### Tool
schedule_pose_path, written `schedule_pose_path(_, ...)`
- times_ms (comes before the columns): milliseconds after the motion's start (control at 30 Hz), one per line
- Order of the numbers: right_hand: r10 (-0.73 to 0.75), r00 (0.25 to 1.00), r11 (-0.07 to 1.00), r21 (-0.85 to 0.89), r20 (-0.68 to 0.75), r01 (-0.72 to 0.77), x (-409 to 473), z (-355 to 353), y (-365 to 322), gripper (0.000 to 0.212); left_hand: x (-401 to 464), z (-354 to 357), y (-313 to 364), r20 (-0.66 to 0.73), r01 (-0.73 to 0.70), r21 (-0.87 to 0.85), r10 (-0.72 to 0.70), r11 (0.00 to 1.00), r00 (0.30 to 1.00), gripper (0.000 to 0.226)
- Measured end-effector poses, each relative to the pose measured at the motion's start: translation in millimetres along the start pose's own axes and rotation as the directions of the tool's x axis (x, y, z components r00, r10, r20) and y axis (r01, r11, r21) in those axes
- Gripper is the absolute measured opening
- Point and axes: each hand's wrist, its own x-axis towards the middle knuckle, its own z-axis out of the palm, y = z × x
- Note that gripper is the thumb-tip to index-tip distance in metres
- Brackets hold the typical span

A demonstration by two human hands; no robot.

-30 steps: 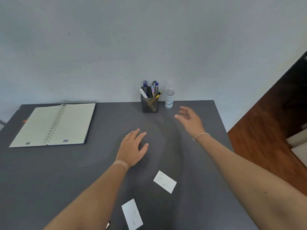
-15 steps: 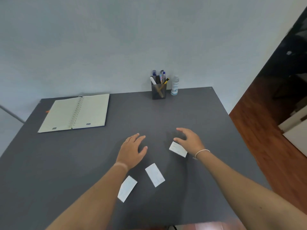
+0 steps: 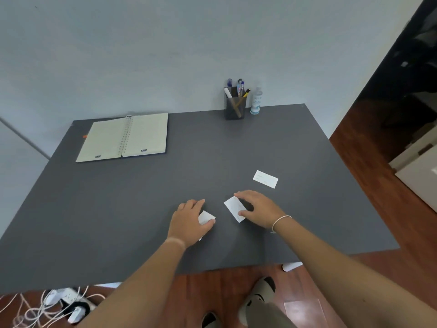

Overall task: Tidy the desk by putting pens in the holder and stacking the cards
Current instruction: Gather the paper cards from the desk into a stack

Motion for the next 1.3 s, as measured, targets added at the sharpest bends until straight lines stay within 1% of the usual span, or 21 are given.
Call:
schedule_pose_path(133,-0.044,0.992,0.992,-0.109,0.116,0.056,6,5,-12,0.063,-13,2,-7,0.019,0.078,0.108,-0.081,0.991,0.997,0.073)
schedule_pose_path(200,-0.056,0.983,0.983,-0.165,0.176,0.086,10,4,-16,0.067,-16,0,-8,0.023,0.133,0.102,-0.136,0.986,0.99,0.069)
schedule_pose_path(300,-0.034,0.973,0.965,-0.247,0.227,0.091,14,1,-15,0.071,-17,-1,-3,0.045,0.203,0.027,-0.204,0.979,0.978,0.06)
schedule_pose_path(400,-0.056,0.974,0.95,-0.29,0.218,0.12,18,-1,-15,0.074,-17,-3,3,0.057,0.251,-0.033,-0.249,0.967,0.967,0.053)
schedule_pose_path(467,-0.052,0.979,0.952,-0.286,0.199,0.109,21,-3,-15,0.073,-15,-4,4,0.068,0.288,-0.074,-0.284,0.955,0.957,0.047)
schedule_pose_path(500,-0.04,0.983,0.957,-0.275,0.18,0.09,23,-3,-14,0.069,-15,-5,5,0.075,0.308,-0.097,-0.302,0.946,0.95,0.044)
schedule_pose_path(567,-0.016,0.992,0.966,-0.253,0.126,0.047,24,-6,-10,0.053,-12,-6,7,0.083,0.341,-0.159,-0.331,0.927,0.94,0.036)
schedule_pose_path(600,0.009,0.995,0.976,-0.217,0.098,0.013,25,-9,-8,0.044,-10,-7,8,0.087,0.356,-0.208,-0.346,0.911,0.934,0.031)
schedule_pose_path(667,0.086,0.995,0.994,-0.079,0.052,-0.082,26,-15,-3,0.03,-6,-7,11,0.093,0.376,-0.321,-0.367,0.869,0.926,0.023)
schedule_pose_path(733,0.166,0.986,0.982,0.087,0.026,-0.168,26,-21,1,0.022,-3,-8,16,0.091,0.374,-0.412,-0.371,0.831,0.924,0.023)
schedule_pose_path(833,0.257,0.966,0.909,0.341,-0.006,-0.24,26,-33,4,0.014,4,-12,29,0.095,0.361,-0.528,-0.369,0.769,0.925,0.026)
schedule_pose_path(967,0.314,0.948,0.778,0.587,-0.052,-0.225,29,-51,2,0.014,20,-19,51,0.11,0.319,-0.682,-0.34,0.658,0.934,0.032)
schedule_pose_path(1033,0.325,0.945,0.72,0.658,-0.039,-0.221,29,-60,-1,0.017,31,-23,63,0.111,0.3,-0.726,-0.324,0.619,0.939,0.036)
schedule_pose_path(1133,0.322,0.945,0.68,0.707,-0.049,-0.195,25,-72,-4,0.015,46,-28,78,0.087,0.27,-0.758,-0.317,0.594,0.944,0.042)
schedule_pose_path(1200,0.351,0.931,0.656,0.736,-0.103,-0.166,22,-79,-2,0.015,55,-30,83,0.042,0.244,-0.761,-0.331,0.601,0.943,0.046)
schedule_pose_path(1300,0.391,0.902,0.659,0.74,-0.181,-0.137,20,-90,4,0.017,62,-33,87,0.003,0.221,-0.764,-0.34,0.606,0.941,0.047)
